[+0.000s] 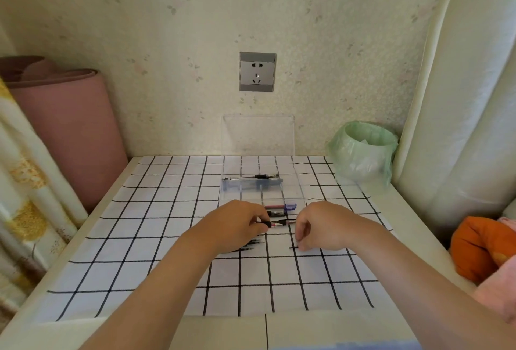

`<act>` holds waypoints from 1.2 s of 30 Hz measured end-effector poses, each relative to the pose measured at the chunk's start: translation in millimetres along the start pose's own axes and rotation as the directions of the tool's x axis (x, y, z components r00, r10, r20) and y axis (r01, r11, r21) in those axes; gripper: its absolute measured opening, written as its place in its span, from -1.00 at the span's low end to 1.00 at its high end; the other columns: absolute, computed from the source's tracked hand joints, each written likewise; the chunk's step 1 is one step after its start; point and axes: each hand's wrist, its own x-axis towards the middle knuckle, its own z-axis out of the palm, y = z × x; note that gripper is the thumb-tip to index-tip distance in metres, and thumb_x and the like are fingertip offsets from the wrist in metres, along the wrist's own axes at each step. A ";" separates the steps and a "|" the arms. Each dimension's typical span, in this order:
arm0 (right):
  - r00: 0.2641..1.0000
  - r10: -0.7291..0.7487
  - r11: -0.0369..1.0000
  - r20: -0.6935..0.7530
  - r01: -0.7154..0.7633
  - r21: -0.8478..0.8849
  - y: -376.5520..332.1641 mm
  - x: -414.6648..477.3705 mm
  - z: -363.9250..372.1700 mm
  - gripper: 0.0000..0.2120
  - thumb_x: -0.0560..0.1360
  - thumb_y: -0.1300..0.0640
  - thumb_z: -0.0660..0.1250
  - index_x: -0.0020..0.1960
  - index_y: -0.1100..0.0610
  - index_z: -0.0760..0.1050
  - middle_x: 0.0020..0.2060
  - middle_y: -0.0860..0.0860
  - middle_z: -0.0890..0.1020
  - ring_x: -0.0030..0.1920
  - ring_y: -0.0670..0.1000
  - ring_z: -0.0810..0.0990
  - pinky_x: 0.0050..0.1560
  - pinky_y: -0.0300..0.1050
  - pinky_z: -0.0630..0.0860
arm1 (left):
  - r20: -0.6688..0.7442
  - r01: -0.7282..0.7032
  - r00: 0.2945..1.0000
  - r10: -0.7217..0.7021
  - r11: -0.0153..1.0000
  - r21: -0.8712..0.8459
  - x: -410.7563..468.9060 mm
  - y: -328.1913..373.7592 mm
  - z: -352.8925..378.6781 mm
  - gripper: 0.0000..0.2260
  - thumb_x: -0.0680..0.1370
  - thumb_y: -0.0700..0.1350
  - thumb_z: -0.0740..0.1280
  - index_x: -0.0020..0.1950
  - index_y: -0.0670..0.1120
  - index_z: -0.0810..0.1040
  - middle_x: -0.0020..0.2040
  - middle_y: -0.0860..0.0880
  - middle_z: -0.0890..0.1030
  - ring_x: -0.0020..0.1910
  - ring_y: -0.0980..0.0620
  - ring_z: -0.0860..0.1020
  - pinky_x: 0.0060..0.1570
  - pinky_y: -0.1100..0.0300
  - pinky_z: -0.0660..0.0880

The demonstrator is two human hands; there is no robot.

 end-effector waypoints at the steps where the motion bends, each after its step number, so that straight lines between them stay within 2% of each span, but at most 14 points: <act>1: 1.000 -0.010 1.000 -0.021 0.011 0.019 0.0 0.3 -0.6 -0.89 0.42 -0.01 0.48 -0.05 -0.09 0.64 -0.12 -0.20 0.61 -0.12 -0.17 0.57 -0.14 -0.24 0.48 | 0.001 -0.006 1.000 0.006 1.000 -0.002 0.0 0.1 -0.1 -0.85 0.60 0.05 0.29 0.11 0.16 0.60 -0.10 0.15 0.60 -0.13 0.17 0.56 -0.04 0.15 0.57; 4: 0.994 -0.034 0.987 -0.105 0.049 0.153 0.6 2.5 -2.8 -0.91 0.45 0.02 0.47 -0.06 -0.09 0.60 -0.09 -0.15 0.64 -0.29 -0.19 0.58 -0.27 -0.27 0.47 | -0.005 -0.019 1.000 0.019 1.000 -0.014 -0.8 -0.8 -0.7 -0.86 0.60 0.05 0.29 0.11 0.15 0.60 -0.12 0.14 0.60 -0.15 0.16 0.56 -0.09 0.17 0.56; 7: 0.988 -0.050 0.968 -0.145 0.084 0.236 0.2 4.4 -2.2 -0.88 0.44 0.05 0.48 -0.04 -0.10 0.62 -0.12 -0.13 0.66 -0.25 -0.15 0.62 -0.24 -0.21 0.59 | -0.017 -0.034 0.999 0.034 0.999 -0.016 -0.5 -2.1 -0.7 -0.86 0.60 0.04 0.29 0.11 0.14 0.60 -0.21 0.16 0.55 -0.24 0.19 0.51 -0.23 0.25 0.45; 9: 0.985 -0.057 0.960 -0.163 0.099 0.261 -1.1 5.5 -0.9 -0.88 0.44 0.05 0.49 -0.05 -0.12 0.64 -0.13 -0.13 0.67 -0.26 -0.20 0.61 -0.21 -0.21 0.57 | -0.022 -0.036 0.999 0.036 0.999 -0.011 0.1 -2.2 -0.4 -0.86 0.60 0.04 0.29 0.11 0.14 0.60 -0.26 0.17 0.52 -0.28 0.20 0.48 -0.27 0.27 0.39; 12: 0.981 -0.063 0.947 -0.183 0.117 0.298 -3.3 7.9 0.4 -0.89 0.43 0.04 0.50 -0.07 -0.12 0.63 -0.14 -0.13 0.66 -0.36 -0.29 0.54 -0.21 -0.23 0.50 | -0.018 -0.035 0.999 0.035 0.999 -0.013 -0.4 -1.6 -1.2 -0.86 0.60 0.05 0.29 0.11 0.14 0.60 -0.23 0.16 0.54 -0.25 0.19 0.51 -0.22 0.23 0.48; 14: 0.980 -0.067 0.941 -0.187 0.125 0.316 -5.2 8.6 0.9 -0.88 0.42 0.03 0.51 -0.07 -0.13 0.64 -0.14 -0.14 0.66 -0.36 -0.31 0.54 -0.19 -0.23 0.52 | -0.016 -0.034 0.999 0.034 0.999 -0.025 -1.0 -2.0 -1.8 -0.86 0.60 0.05 0.30 0.11 0.14 0.60 -0.18 0.14 0.58 -0.20 0.15 0.54 -0.13 0.16 0.53; 16: 0.979 -0.078 0.936 -0.189 0.137 0.323 -8.0 8.0 1.6 -0.88 0.43 0.04 0.50 -0.05 -0.11 0.65 -0.13 -0.14 0.66 -0.35 -0.35 0.53 -0.20 -0.29 0.47 | -0.019 -0.038 0.999 0.037 0.999 -0.035 -0.8 -2.4 -1.5 -0.86 0.59 0.05 0.31 0.10 0.13 0.61 -0.19 0.12 0.57 -0.22 0.13 0.54 -0.14 0.15 0.52; 18: 0.972 -0.112 0.932 -0.206 0.175 0.317 -12.1 6.6 2.1 -0.87 0.45 0.07 0.49 -0.01 -0.07 0.66 -0.14 -0.15 0.65 -0.34 -0.39 0.51 -0.26 -0.45 0.35 | -0.026 -0.041 0.999 0.040 0.998 -0.050 0.2 -2.5 -0.7 -0.87 0.59 0.04 0.31 0.10 0.12 0.61 -0.23 0.13 0.55 -0.27 0.15 0.51 -0.20 0.20 0.47; 21: 0.956 -0.144 0.930 -0.255 0.219 0.296 -17.4 5.6 3.7 -0.85 0.48 0.08 0.46 0.05 -0.04 0.67 -0.16 -0.19 0.63 -0.31 -0.41 0.50 -0.28 -0.51 0.35 | -0.027 -0.042 0.999 0.040 0.997 -0.068 0.9 -1.5 -0.5 -0.88 0.60 0.01 0.30 0.07 0.09 0.62 -0.30 0.14 0.50 -0.36 0.19 0.44 -0.32 0.28 0.35; 23: 0.952 -0.141 0.943 -0.273 0.212 0.255 -17.9 6.1 4.2 -0.85 0.51 0.01 0.42 0.08 -0.06 0.66 -0.15 -0.18 0.64 -0.26 -0.34 0.54 -0.27 -0.43 0.39 | -0.027 -0.035 0.999 0.032 0.996 -0.087 0.8 -1.8 -1.3 -0.89 0.61 0.00 0.27 -0.01 0.09 0.59 -0.32 0.11 0.51 -0.40 0.18 0.41 -0.36 0.28 0.32; 26: 0.955 -0.142 0.976 -0.260 0.179 0.125 -15.8 8.4 5.2 -0.85 0.55 -0.09 0.34 0.03 -0.10 0.65 -0.23 -0.11 0.64 -0.25 -0.13 0.55 -0.21 -0.13 0.48 | -0.029 -0.038 0.999 0.036 0.995 -0.093 0.7 -3.2 -2.4 -0.87 0.62 -0.03 0.25 -0.06 0.10 0.57 -0.30 0.09 0.53 -0.41 0.16 0.40 -0.36 0.26 0.33; 30: 0.952 -0.180 0.966 -0.247 0.218 0.137 -17.3 11.6 11.5 -0.87 0.57 -0.05 0.31 -0.06 -0.12 0.64 -0.40 -0.07 0.54 -0.39 -0.10 0.43 -0.35 -0.15 0.31 | -0.051 -0.049 0.998 0.045 0.995 -0.090 1.7 -8.0 -1.4 -0.84 0.61 -0.08 0.28 0.05 0.04 0.66 -0.27 0.04 0.57 -0.40 0.16 0.41 -0.37 0.31 0.32; 32: 0.956 -0.182 0.952 -0.229 0.230 0.203 -17.9 12.2 15.2 -0.85 0.58 -0.04 0.31 -0.13 -0.15 0.61 -0.42 -0.07 0.51 -0.40 -0.10 0.41 -0.33 -0.14 0.31 | -0.063 -0.063 0.996 0.056 0.991 -0.114 0.1 -10.5 -0.2 -0.84 0.60 -0.10 0.32 0.09 0.04 0.68 -0.25 0.05 0.60 -0.36 0.16 0.45 -0.36 0.36 0.33; 36: 0.978 -0.145 0.925 -0.150 0.188 0.329 -20.2 11.9 20.7 -0.82 0.58 -0.03 0.31 -0.16 -0.09 0.64 -0.34 0.02 0.57 -0.35 -0.09 0.45 -0.23 -0.09 0.42 | -0.067 -0.101 0.994 0.091 0.979 -0.176 -5.2 -14.3 4.1 -0.82 0.58 -0.14 0.36 0.12 0.06 0.69 -0.14 0.11 0.66 -0.19 0.16 0.56 -0.18 0.34 0.47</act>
